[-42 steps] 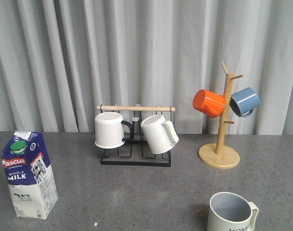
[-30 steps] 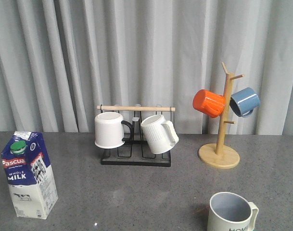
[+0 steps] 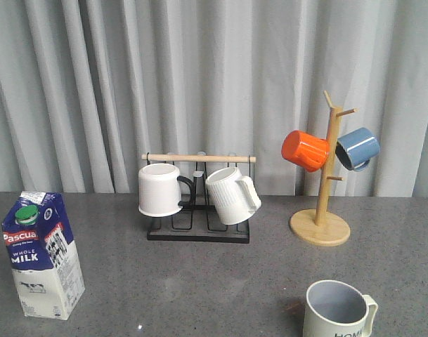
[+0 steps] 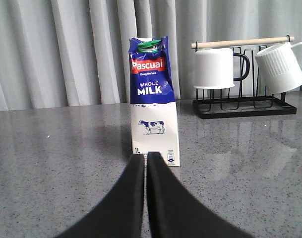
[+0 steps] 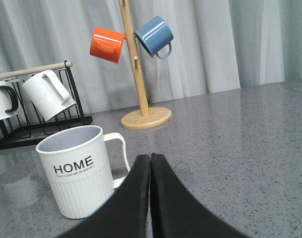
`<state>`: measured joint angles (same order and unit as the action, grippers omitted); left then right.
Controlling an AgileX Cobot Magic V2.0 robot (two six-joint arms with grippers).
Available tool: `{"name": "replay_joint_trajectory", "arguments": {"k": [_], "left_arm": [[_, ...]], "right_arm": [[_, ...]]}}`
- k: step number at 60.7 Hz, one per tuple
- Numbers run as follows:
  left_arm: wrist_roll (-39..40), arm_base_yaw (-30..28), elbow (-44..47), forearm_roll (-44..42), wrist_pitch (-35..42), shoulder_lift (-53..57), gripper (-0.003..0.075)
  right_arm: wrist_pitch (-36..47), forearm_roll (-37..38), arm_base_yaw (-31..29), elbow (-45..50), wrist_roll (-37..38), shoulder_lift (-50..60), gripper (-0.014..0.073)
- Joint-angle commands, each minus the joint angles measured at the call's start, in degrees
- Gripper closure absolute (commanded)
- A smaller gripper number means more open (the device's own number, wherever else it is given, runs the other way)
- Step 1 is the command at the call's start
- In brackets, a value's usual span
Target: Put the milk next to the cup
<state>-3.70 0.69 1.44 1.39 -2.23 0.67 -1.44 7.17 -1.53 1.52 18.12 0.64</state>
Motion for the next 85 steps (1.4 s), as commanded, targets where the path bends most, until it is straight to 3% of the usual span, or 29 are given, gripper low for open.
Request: {"name": "replay_joint_trajectory", "arguments": {"k": [1,18,32,42,52,58,67,73,85], "left_arm": [[0.8,-0.1,1.1,0.1,5.1,0.2,0.0727],[19.2,-0.1,1.1,6.2,7.7,0.2,0.0727],[25.5,-0.1,1.1,6.2,7.6,0.2,0.0708],[29.1,-0.1,1.1,6.2,7.2,0.2,0.0596],[32.2,-0.1,1.1,6.2,7.0,0.2,0.0391],[32.3,-0.1,1.1,6.4,9.7,0.2,0.0304],[33.8,-0.1,0.1,9.7,14.9,0.2,0.0287],[33.0,-0.1,-4.4,6.9,10.0,0.2,0.0287],[25.6,-0.1,-20.4,-0.5,-11.2,-4.8,0.0287]], "right_arm": [[4.6,0.6,0.1,0.4,-0.2,0.6,0.0596],[4.7,0.2,0.1,0.5,1.6,0.6,0.0596],[5.6,0.0,0.1,0.4,4.5,0.4,0.0563],[7.3,-0.1,0.1,0.4,6.9,0.4,0.0387],[7.8,0.0,0.1,0.4,10.5,0.4,0.0144],[8.3,-0.1,0.1,0.4,10.8,0.4,0.009],[8.5,-1.2,0.1,-0.8,14.0,0.4,0.0089],[3.4,0.7,0.1,-6.3,12.2,-0.6,0.0089],[-13.5,2.4,0.1,-26.0,2.5,-10.6,0.0089]]}}
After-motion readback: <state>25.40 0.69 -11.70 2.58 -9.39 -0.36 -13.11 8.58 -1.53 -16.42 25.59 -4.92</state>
